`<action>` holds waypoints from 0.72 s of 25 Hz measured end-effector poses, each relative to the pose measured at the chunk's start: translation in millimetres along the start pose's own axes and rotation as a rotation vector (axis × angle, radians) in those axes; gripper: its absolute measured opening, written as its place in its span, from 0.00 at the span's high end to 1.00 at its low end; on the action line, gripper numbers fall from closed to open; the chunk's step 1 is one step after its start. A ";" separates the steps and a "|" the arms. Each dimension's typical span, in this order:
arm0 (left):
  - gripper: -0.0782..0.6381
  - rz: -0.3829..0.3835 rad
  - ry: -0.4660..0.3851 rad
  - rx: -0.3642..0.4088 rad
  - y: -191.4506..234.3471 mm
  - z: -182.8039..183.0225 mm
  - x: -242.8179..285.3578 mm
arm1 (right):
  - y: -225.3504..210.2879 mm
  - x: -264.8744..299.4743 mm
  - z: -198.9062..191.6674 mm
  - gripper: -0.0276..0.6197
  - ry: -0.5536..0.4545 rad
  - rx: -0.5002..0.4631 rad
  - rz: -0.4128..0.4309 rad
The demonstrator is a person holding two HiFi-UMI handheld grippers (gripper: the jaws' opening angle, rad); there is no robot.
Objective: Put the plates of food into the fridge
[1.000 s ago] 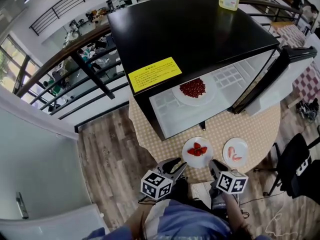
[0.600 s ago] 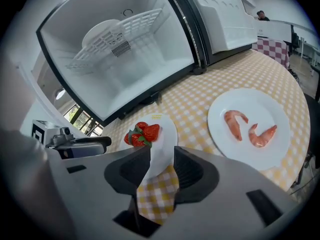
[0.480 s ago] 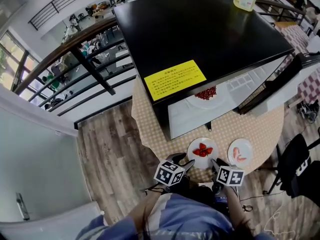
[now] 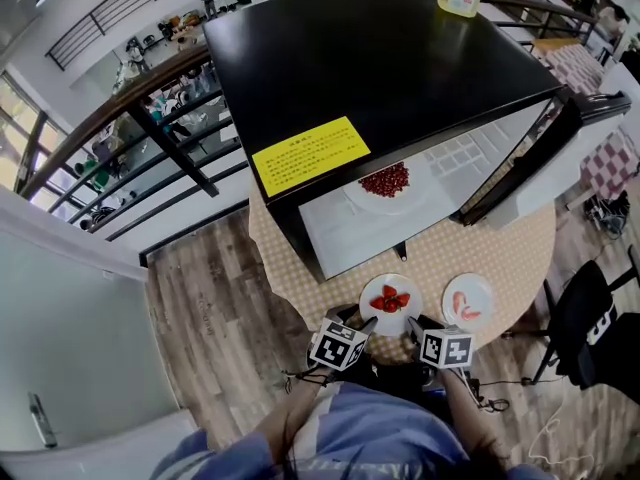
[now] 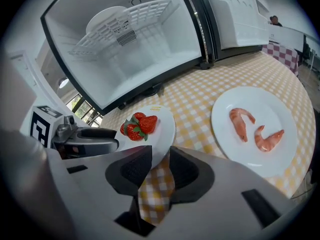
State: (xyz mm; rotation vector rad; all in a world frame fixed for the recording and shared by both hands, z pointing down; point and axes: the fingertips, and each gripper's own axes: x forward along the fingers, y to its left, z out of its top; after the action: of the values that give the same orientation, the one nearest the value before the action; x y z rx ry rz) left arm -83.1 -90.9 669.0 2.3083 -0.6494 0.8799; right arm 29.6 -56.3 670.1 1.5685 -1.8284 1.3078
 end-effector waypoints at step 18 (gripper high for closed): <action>0.61 0.071 -0.252 -0.207 -19.5 42.3 -35.0 | 6.7 -40.3 54.2 0.86 -0.021 -0.053 0.191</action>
State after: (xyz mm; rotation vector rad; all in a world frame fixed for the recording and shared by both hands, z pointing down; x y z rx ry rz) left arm -76.2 -96.9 611.5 2.2362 -0.8905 0.5277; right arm 49.5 -79.9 609.7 1.4141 -2.0507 1.3157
